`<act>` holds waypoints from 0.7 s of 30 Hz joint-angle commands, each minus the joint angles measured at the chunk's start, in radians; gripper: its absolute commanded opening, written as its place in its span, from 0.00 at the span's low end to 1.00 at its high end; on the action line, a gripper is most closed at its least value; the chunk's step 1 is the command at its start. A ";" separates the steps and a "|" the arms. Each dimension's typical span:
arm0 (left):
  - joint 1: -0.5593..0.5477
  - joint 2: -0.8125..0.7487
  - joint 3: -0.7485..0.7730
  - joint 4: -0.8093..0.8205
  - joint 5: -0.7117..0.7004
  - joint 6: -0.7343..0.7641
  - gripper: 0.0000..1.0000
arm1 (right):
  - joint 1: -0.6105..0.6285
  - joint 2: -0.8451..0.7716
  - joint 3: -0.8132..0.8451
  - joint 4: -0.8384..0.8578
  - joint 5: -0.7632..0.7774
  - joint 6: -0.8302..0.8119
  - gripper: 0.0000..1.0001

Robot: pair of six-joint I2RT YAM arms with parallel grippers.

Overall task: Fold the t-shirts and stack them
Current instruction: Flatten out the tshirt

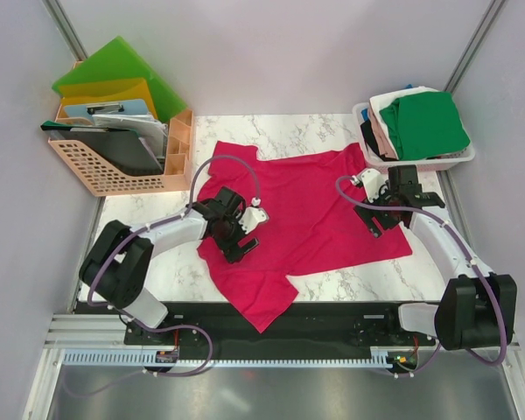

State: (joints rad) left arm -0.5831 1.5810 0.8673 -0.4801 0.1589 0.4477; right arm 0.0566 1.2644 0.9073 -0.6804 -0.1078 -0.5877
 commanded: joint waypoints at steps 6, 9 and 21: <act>0.087 -0.102 -0.106 -0.060 -0.056 0.080 1.00 | -0.004 -0.011 -0.027 0.058 0.049 -0.008 0.83; 0.234 -0.119 -0.087 -0.093 0.017 0.114 1.00 | -0.008 -0.010 -0.018 0.061 0.043 -0.006 0.83; 0.310 -0.167 -0.039 -0.135 0.122 0.137 0.99 | -0.009 0.006 -0.015 0.065 0.028 0.012 0.83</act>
State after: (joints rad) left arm -0.2707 1.4544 0.7910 -0.5995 0.2310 0.5476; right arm 0.0521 1.2671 0.8791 -0.6422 -0.0734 -0.5877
